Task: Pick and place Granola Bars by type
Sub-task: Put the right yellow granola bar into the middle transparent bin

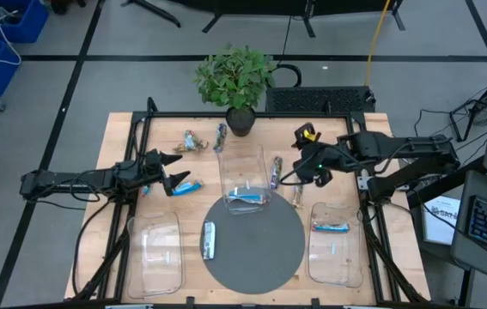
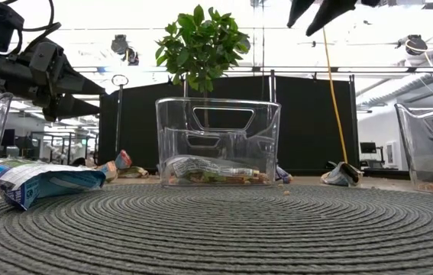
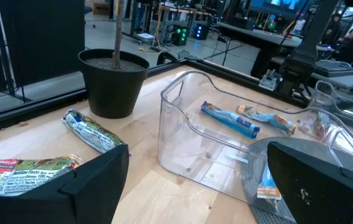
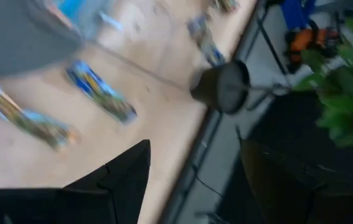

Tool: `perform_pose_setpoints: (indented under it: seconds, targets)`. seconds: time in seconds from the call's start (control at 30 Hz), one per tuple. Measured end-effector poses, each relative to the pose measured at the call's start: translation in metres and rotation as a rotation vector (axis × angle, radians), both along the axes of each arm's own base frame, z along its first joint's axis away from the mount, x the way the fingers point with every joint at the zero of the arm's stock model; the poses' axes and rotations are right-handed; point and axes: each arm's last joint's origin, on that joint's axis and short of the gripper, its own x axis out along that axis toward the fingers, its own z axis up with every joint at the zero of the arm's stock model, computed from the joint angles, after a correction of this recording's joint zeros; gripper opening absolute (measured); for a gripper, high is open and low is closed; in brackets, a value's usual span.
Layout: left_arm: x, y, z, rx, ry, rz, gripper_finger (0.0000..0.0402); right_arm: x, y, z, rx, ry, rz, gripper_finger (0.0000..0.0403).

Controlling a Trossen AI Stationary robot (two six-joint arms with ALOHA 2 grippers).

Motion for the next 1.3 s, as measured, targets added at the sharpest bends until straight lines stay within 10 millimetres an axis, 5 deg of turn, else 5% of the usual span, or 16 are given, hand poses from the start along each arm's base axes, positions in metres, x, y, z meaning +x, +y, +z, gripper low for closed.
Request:
perform_pose_setpoints:
  seconds: [0.37,0.53,0.87,1.3]
  targets:
    - [0.0,0.0,0.0,0.0,0.0,0.0,0.0379,-0.013,-0.049,0.002,-0.127,0.14,-0.08,0.0245]
    - [0.0,0.0,0.0,0.0,0.0,0.0,0.0379,-0.016,-0.072,-0.003,-0.02,0.117,-0.166,0.0245]
    - [0.0,0.0,0.0,0.0,0.0,0.0,0.0379,-0.027,-0.103,-0.038,0.248,-0.134,-0.804,0.0245]
    - [0.0,0.0,0.0,0.0,0.0,0.0,0.0379,-0.034,-0.095,-0.094,0.553,-0.479,-1.569,0.0245]
